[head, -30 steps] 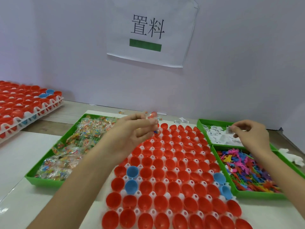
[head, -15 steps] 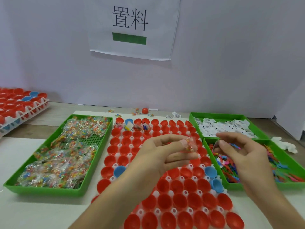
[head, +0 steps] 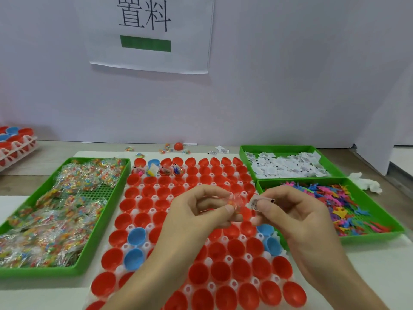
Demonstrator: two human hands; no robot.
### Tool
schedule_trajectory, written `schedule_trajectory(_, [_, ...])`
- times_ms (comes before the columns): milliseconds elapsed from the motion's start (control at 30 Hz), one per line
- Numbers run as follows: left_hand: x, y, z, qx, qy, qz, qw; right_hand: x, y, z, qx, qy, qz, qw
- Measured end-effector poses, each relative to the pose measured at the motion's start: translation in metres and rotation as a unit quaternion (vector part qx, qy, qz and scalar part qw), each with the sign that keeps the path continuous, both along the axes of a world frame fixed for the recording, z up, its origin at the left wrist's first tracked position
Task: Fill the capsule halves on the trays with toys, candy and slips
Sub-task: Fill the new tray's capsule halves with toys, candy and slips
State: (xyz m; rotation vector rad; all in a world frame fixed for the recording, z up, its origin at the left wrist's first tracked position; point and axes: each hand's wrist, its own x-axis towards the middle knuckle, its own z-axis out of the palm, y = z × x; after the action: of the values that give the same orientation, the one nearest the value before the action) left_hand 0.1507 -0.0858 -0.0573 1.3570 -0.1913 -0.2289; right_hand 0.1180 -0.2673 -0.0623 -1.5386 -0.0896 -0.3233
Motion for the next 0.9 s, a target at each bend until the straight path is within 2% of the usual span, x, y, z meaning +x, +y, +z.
schedule_trajectory(233, [-0.002,0.001,0.0,0.045,-0.041,-0.015,0.998,-0.005,0.009,0.002,-0.025,0.002,0.01,1.0])
schedule_trajectory(400, [-0.003,0.0,0.005,0.069,-0.084,-0.06,0.992,-0.005,0.012,0.001,-0.067,0.005,-0.011,0.998])
schedule_trajectory(500, [-0.004,0.0,0.005,0.104,-0.111,-0.057,0.987,-0.004,0.011,-0.003,-0.104,0.01,-0.005,0.995])
schedule_trajectory(633, [-0.002,0.002,0.002,0.105,-0.108,-0.038,0.988,-0.004,0.008,-0.005,-0.173,0.022,-0.001,0.985])
schedule_trajectory(767, [-0.003,0.002,0.004,0.12,-0.137,-0.03,0.983,-0.004,0.009,-0.007,-0.169,0.013,0.006,0.986])
schedule_trajectory(900, [-0.001,0.004,0.004,0.12,-0.129,-0.028,0.984,-0.004,0.011,-0.01,-0.149,0.005,0.012,0.989])
